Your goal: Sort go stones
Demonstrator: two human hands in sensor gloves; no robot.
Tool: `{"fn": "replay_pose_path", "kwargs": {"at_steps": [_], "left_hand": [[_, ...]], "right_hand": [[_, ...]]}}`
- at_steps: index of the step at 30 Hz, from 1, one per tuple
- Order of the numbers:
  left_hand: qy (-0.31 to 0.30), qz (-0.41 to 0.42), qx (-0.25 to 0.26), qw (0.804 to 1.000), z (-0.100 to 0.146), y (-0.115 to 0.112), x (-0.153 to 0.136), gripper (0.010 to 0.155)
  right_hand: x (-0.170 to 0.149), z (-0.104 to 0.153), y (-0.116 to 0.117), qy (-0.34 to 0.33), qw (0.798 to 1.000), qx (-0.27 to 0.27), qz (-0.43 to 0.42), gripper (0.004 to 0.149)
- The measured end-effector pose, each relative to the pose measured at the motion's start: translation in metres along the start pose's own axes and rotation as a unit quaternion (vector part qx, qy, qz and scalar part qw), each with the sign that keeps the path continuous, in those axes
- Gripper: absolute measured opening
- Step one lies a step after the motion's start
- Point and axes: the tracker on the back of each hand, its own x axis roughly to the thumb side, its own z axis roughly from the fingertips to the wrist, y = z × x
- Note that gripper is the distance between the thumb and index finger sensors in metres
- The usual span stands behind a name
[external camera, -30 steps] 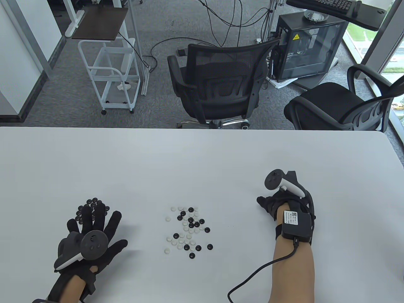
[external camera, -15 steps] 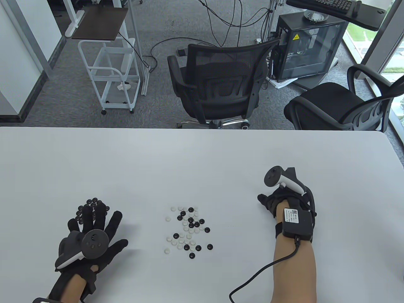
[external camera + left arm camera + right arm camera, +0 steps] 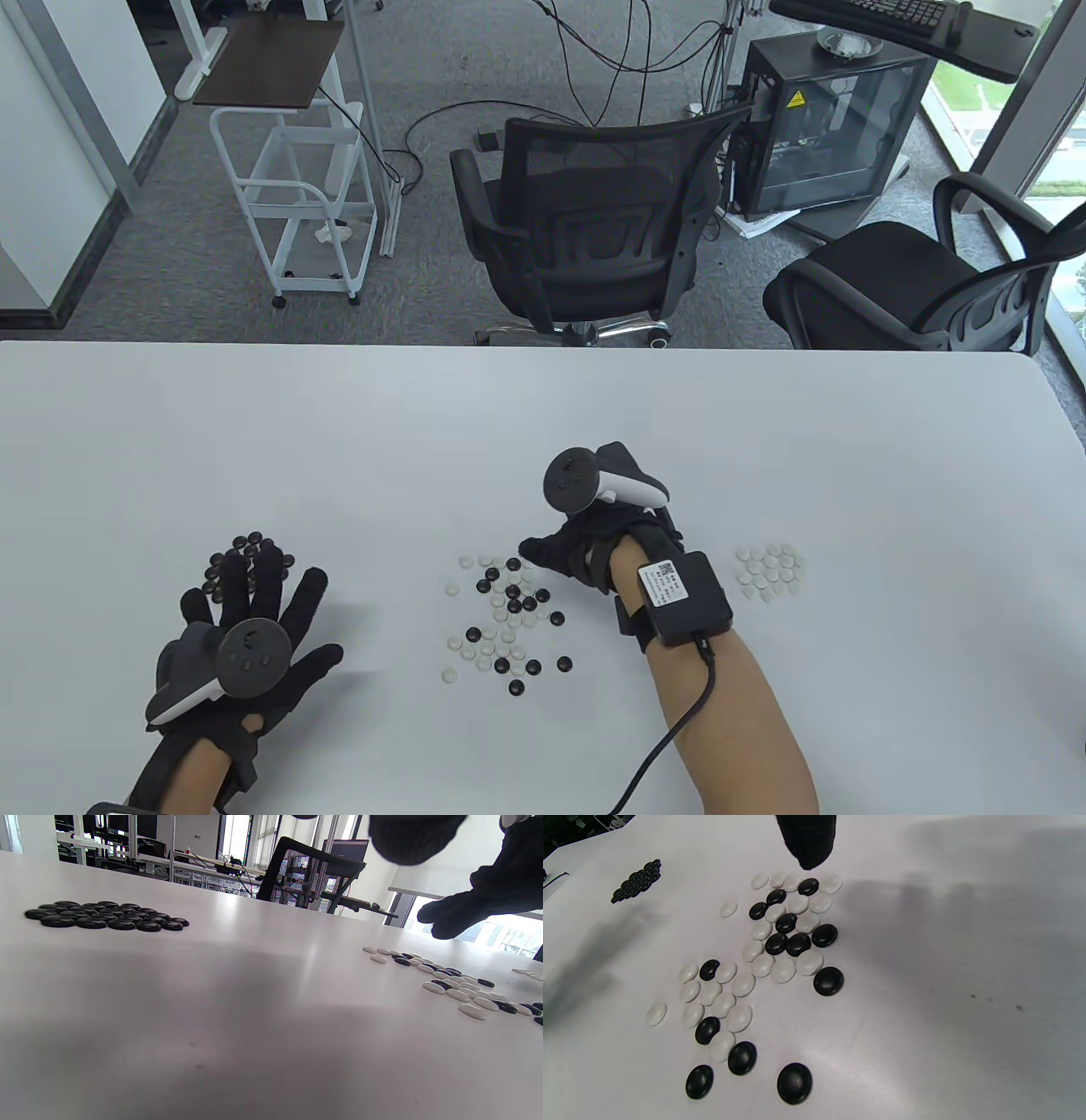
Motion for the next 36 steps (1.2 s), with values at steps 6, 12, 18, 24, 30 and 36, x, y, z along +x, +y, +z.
{"fn": "replay_pose_path", "kwargs": {"at_steps": [6, 12, 18, 24, 30, 36], "left_hand": [[-0.003, 0.006, 0.008, 1.0, 0.002, 0.002, -0.001, 0.082], [-0.004, 0.008, 0.006, 1.0, 0.003, 0.002, -0.002, 0.082], [-0.003, 0.007, 0.004, 1.0, 0.003, 0.002, -0.002, 0.082], [-0.002, 0.006, 0.002, 1.0, 0.003, 0.002, -0.002, 0.082], [0.0, 0.003, -0.002, 1.0, 0.002, 0.001, -0.001, 0.082], [0.001, 0.001, -0.006, 1.0, 0.001, 0.001, 0.0, 0.082]], "right_hand": [[-0.002, -0.018, 0.01, 0.004, 1.0, 0.0, -0.006, 0.071], [-0.014, -0.022, 0.017, 0.018, 0.999, 0.021, -0.028, 0.069], [-0.039, -0.001, 0.005, 0.087, 0.996, 0.012, 0.013, 0.068], [-0.089, 0.039, -0.002, 0.182, 0.983, 0.017, 0.004, 0.069], [-0.128, 0.072, 0.002, 0.241, 0.97, 0.013, -0.035, 0.071], [-0.148, 0.089, 0.005, 0.27, 0.962, 0.001, -0.04, 0.071]]}}
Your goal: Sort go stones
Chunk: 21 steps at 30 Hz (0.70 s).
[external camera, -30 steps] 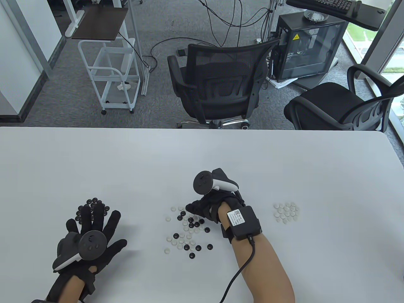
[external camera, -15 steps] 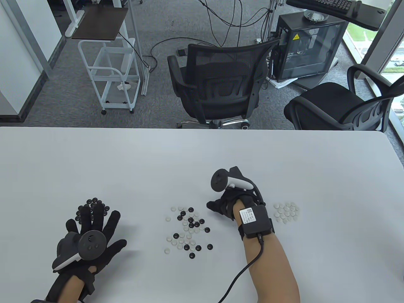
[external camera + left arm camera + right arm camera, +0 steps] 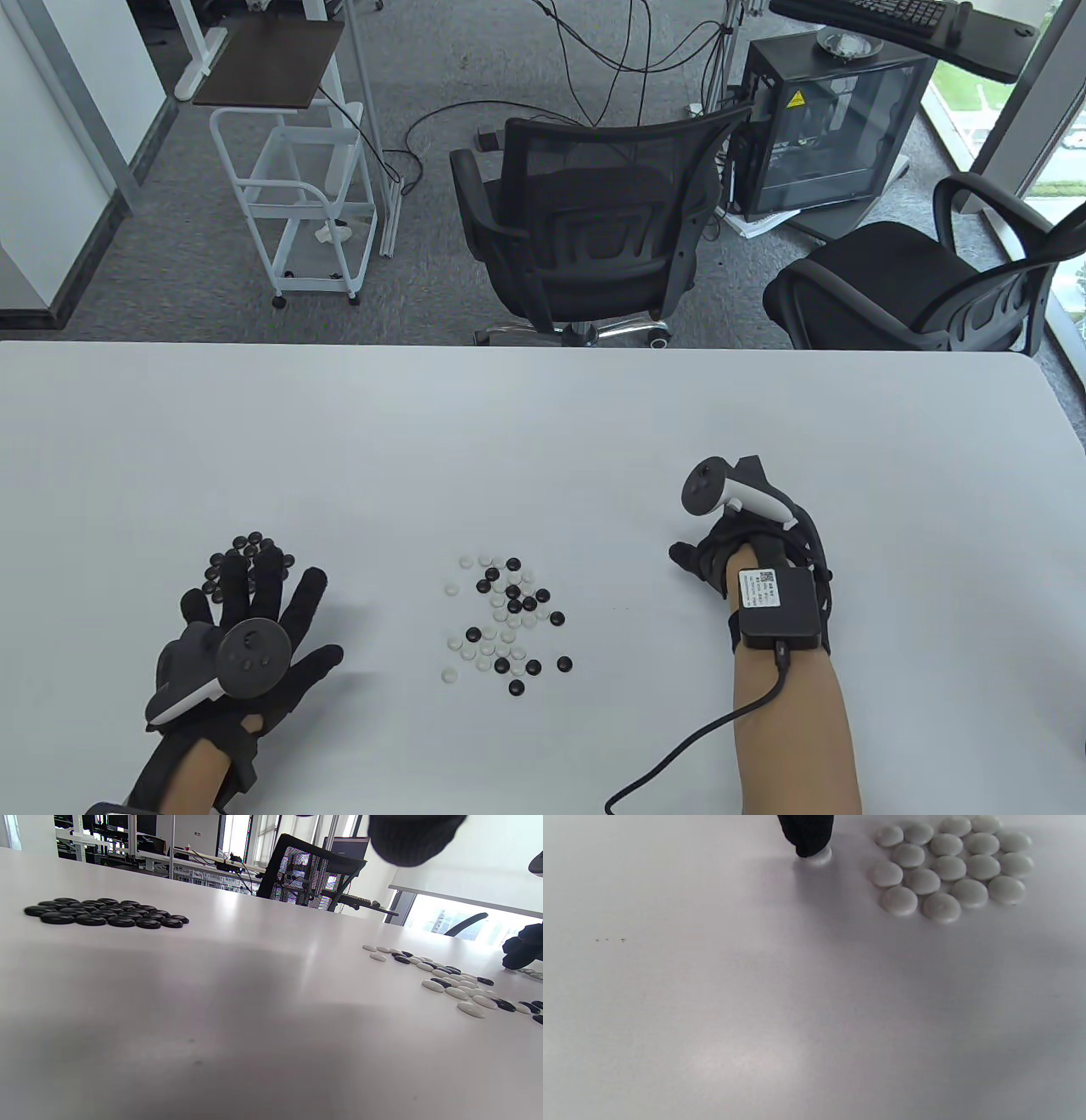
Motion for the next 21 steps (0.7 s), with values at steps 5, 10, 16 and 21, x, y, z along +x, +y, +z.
{"fn": "replay_pose_path", "kwargs": {"at_steps": [5, 10, 16, 21], "left_hand": [[0.001, 0.002, -0.004, 1.0, -0.001, -0.001, 0.001, 0.082], [0.001, 0.003, -0.008, 1.0, -0.001, -0.001, 0.001, 0.082], [0.003, 0.013, -0.012, 1.0, -0.001, -0.001, -0.001, 0.082], [0.001, 0.015, -0.007, 1.0, -0.001, 0.0, 0.0, 0.082]], "right_hand": [[-0.015, 0.002, 0.0, 0.017, 0.999, -0.006, -0.03, 0.071], [-0.022, 0.003, 0.0, 0.025, 0.999, -0.008, -0.035, 0.072], [-0.023, 0.004, -0.002, 0.037, 0.999, -0.006, -0.032, 0.073], [-0.001, 0.012, -0.012, 0.0, 1.0, -0.019, -0.018, 0.073]]}}
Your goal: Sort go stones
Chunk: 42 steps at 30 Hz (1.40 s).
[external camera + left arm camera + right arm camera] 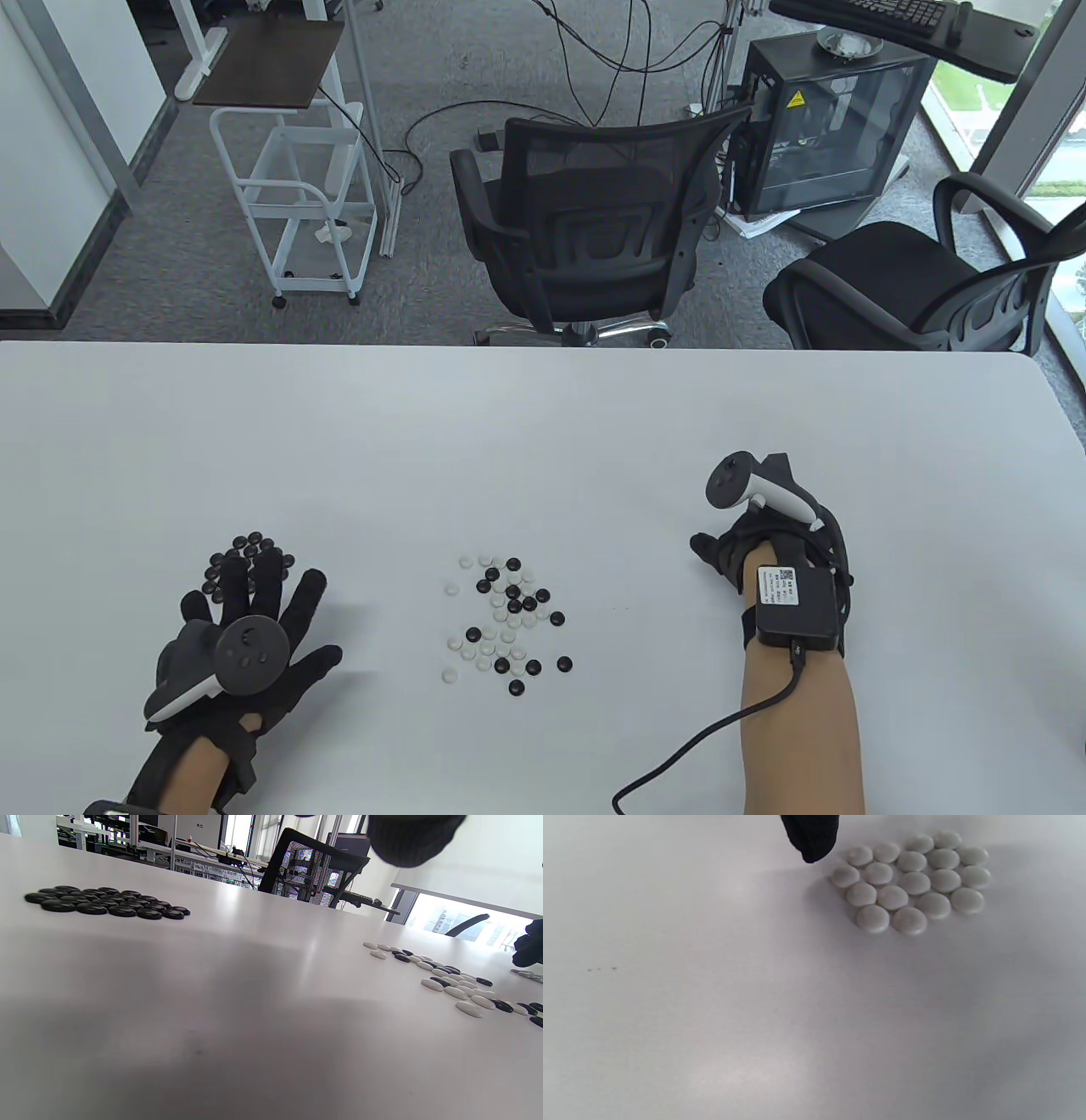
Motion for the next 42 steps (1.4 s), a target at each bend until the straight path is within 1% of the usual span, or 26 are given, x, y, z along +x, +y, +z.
{"fn": "replay_pose_path", "kwargs": {"at_steps": [3, 6, 8, 11, 16, 19, 24, 27, 29, 31, 34, 37, 42], "left_hand": [[0.0, 0.0, 0.003, 1.0, 0.0, 0.0, 0.0, 0.082], [0.0, -0.002, 0.004, 1.0, 0.0, 0.0, -0.001, 0.082], [0.0, -0.002, 0.004, 1.0, 0.0, 0.0, -0.001, 0.082], [0.0, -0.003, 0.006, 1.0, 0.0, 0.0, -0.001, 0.082], [-0.002, -0.002, 0.008, 1.0, 0.001, 0.0, -0.002, 0.081], [-0.003, -0.001, 0.01, 1.0, 0.001, 0.0, -0.002, 0.082], [-0.005, 0.001, 0.015, 1.0, 0.003, 0.001, -0.003, 0.081], [-0.006, 0.003, 0.018, 1.0, 0.004, 0.002, -0.004, 0.081], [-0.006, 0.003, 0.018, 1.0, 0.004, 0.002, -0.004, 0.082], [-0.006, 0.003, 0.017, 1.0, 0.005, 0.002, -0.004, 0.082], [-0.006, 0.003, 0.016, 1.0, 0.005, 0.002, -0.004, 0.081], [-0.005, 0.004, 0.017, 1.0, 0.005, 0.002, -0.004, 0.081], [-0.005, 0.002, 0.018, 1.0, 0.005, 0.002, -0.004, 0.081]], "right_hand": [[0.029, 0.004, -0.003, -0.056, 0.998, -0.003, 0.016, 0.072], [0.068, 0.007, -0.001, -0.122, 0.992, 0.004, 0.039, 0.072], [0.096, 0.009, 0.005, -0.165, 0.985, 0.013, 0.052, 0.072], [0.129, 0.009, 0.015, -0.214, 0.974, 0.027, 0.064, 0.071], [0.164, 0.0, 0.032, -0.251, 0.963, 0.045, 0.082, 0.071], [0.173, -0.009, 0.04, -0.259, 0.961, 0.05, 0.08, 0.071], [0.176, -0.019, 0.049, -0.268, 0.96, 0.053, 0.059, 0.071], [0.174, -0.023, 0.053, -0.261, 0.961, 0.062, 0.059, 0.071], [0.17, -0.024, 0.052, -0.253, 0.963, 0.062, 0.065, 0.07], [0.16, -0.023, 0.047, -0.23, 0.969, 0.053, 0.075, 0.07], [0.135, -0.022, 0.036, -0.182, 0.979, 0.046, 0.077, 0.069], [0.103, -0.02, 0.027, -0.131, 0.988, 0.04, 0.078, 0.068], [0.057, -0.012, 0.022, -0.074, 0.994, 0.038, 0.064, 0.067]]}}
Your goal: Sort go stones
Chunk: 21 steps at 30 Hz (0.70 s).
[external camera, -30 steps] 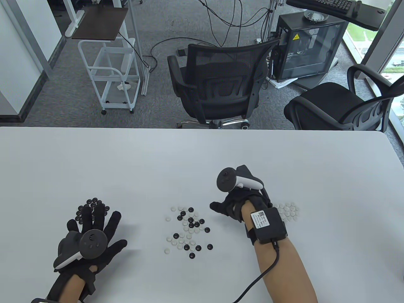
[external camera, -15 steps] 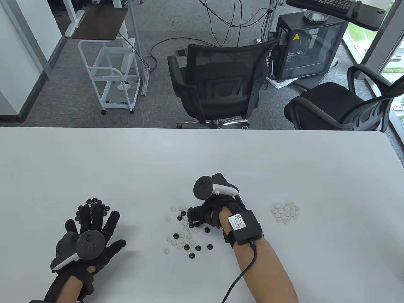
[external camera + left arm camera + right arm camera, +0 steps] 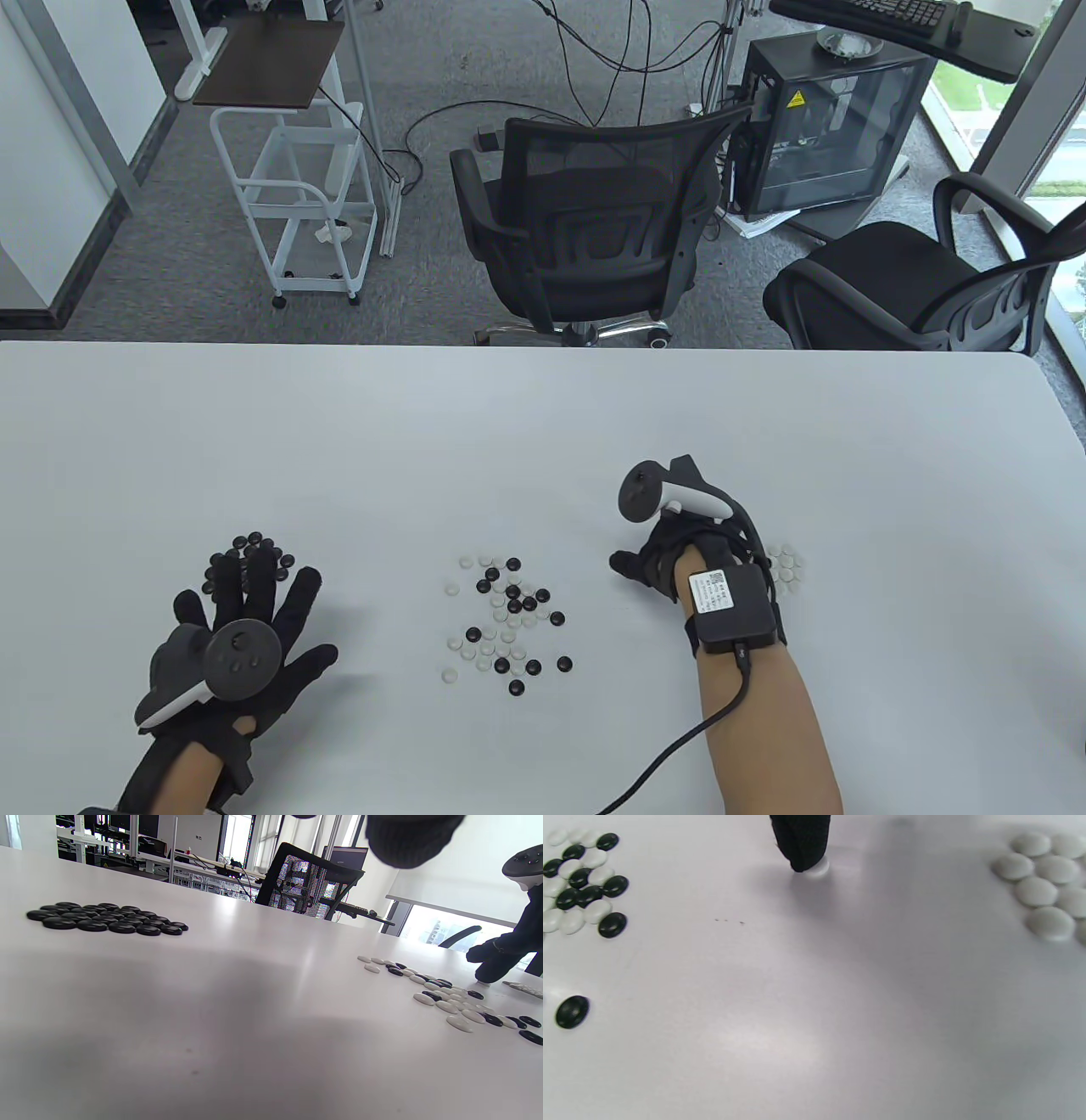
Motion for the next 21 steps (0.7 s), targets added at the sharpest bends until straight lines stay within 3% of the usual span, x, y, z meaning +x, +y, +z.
{"fn": "replay_pose_path", "kwargs": {"at_steps": [9, 21], "left_hand": [[0.001, -0.004, -0.007, 1.0, -0.002, -0.002, 0.0, 0.081], [0.002, -0.003, -0.004, 1.0, -0.002, -0.002, 0.0, 0.081]], "right_hand": [[-0.05, 0.017, 0.006, 0.06, 0.998, -0.008, -0.022, 0.067], [-0.073, 0.022, 0.007, 0.093, 0.995, -0.021, -0.035, 0.067]]}}
